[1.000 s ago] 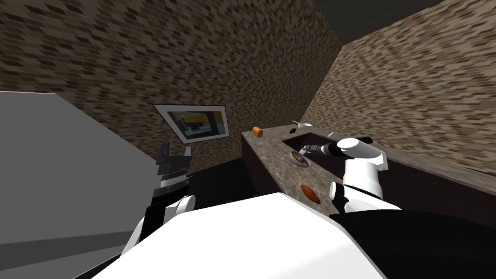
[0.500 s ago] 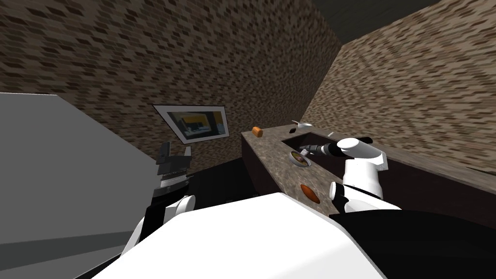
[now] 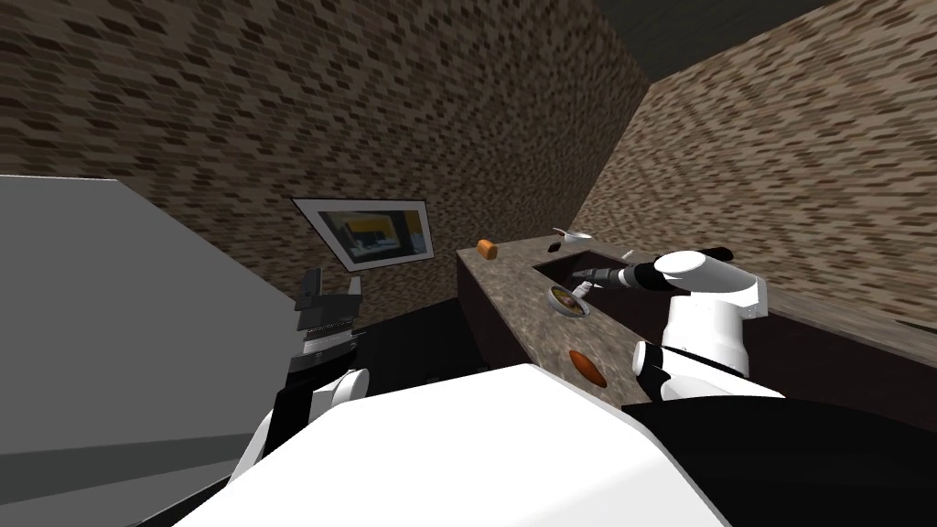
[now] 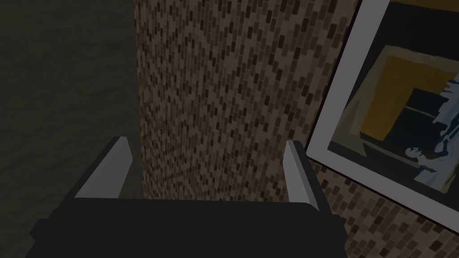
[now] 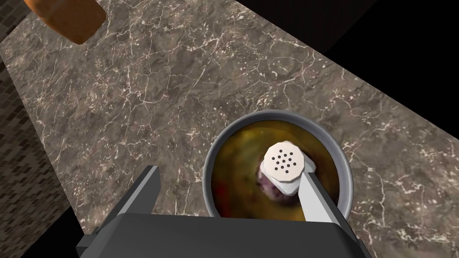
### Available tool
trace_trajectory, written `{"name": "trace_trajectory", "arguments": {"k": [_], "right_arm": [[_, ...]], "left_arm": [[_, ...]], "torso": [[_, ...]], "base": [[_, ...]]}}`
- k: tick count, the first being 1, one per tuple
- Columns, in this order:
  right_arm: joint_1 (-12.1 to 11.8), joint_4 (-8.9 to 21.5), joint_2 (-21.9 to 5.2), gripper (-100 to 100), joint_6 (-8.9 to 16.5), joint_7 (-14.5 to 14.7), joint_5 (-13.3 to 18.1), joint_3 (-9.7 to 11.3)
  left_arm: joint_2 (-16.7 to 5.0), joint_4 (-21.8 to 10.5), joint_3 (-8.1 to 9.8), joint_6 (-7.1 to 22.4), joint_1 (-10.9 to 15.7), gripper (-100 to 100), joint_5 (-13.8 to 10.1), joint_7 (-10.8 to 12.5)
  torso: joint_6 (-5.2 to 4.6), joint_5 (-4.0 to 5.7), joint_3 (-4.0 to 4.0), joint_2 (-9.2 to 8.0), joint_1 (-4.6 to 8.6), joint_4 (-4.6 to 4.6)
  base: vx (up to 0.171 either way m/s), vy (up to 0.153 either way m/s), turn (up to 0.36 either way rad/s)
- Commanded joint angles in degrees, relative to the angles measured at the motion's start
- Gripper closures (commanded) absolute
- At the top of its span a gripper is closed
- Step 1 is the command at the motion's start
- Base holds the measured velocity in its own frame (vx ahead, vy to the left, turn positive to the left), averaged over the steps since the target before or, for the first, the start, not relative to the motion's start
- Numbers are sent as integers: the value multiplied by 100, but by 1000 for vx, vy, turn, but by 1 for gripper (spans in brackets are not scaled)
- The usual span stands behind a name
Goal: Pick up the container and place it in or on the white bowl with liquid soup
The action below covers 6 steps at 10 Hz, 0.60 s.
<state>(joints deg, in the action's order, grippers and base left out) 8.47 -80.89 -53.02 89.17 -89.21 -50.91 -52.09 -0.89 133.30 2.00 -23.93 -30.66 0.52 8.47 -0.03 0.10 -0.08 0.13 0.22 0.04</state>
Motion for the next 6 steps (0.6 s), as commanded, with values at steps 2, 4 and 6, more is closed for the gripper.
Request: {"name": "trace_trajectory", "arguments": {"k": [2,4,6], "right_arm": [[-9,-263,-171,-100,310,-267,-72,-81],[-14,-203,-135,0,245,-202,-62,-74],[-15,-203,-133,0,243,-200,-61,-74]], "left_arm": [[0,0,0,0,0,0,0,0],[0,0,0,0,0,0,0,0],[0,0,0,0,0,0,0,0]], "torso": [[0,0,0,-1,-1,0],[0,1,0,-1,0,0],[0,1,1,-1,-1,0]], "base": [[5,-4,18],[0,0,0],[0,0,0]]}}
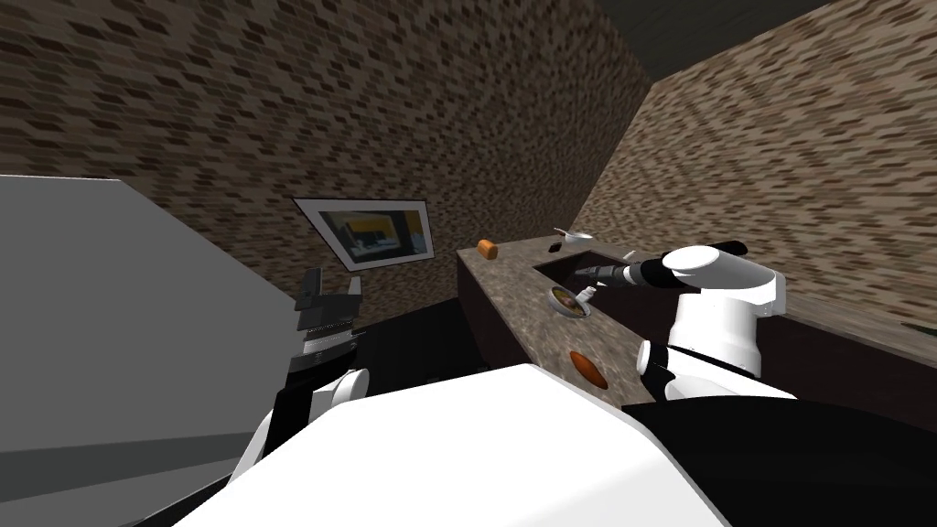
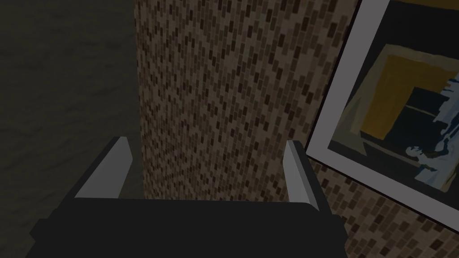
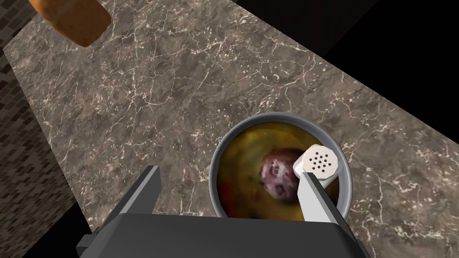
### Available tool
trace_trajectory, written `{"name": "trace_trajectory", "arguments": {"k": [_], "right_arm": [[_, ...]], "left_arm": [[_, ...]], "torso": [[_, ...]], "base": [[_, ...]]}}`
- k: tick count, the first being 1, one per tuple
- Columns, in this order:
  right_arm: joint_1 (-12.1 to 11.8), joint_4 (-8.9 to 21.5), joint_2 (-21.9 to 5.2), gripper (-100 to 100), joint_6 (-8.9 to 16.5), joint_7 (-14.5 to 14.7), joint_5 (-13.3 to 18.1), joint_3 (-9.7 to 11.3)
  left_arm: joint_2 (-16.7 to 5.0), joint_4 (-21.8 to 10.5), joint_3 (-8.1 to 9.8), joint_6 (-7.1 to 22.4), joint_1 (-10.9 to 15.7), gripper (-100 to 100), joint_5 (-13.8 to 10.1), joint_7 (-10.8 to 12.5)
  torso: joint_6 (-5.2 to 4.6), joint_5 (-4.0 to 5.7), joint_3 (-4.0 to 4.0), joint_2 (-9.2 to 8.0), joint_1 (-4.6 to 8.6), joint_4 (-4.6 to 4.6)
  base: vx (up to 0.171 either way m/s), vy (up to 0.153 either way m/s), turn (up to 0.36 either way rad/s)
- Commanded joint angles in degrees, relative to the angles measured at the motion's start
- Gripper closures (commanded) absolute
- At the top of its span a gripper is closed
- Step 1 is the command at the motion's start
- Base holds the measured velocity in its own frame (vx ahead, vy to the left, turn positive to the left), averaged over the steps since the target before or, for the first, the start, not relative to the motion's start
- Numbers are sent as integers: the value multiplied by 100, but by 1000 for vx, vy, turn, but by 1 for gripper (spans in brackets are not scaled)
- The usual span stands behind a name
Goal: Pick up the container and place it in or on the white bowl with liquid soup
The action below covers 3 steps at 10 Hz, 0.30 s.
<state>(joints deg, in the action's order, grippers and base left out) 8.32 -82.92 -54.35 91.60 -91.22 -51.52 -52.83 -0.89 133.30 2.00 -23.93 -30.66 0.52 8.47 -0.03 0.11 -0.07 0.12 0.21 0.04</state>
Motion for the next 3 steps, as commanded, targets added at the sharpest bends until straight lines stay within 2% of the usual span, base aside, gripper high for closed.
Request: {"name": "trace_trajectory", "arguments": {"k": [1,3], "right_arm": [[0,0,0,0,0,0,0,0],[0,0,0,0,0,0,0,0]], "left_arm": [[0,0,0,0,0,0,0,0],[0,0,0,0,0,0,0,0]], "torso": [[0,0,0,0,0,0],[0,0,0,0,0,0]], "base": [[0,0,0],[0,0,0]]}}
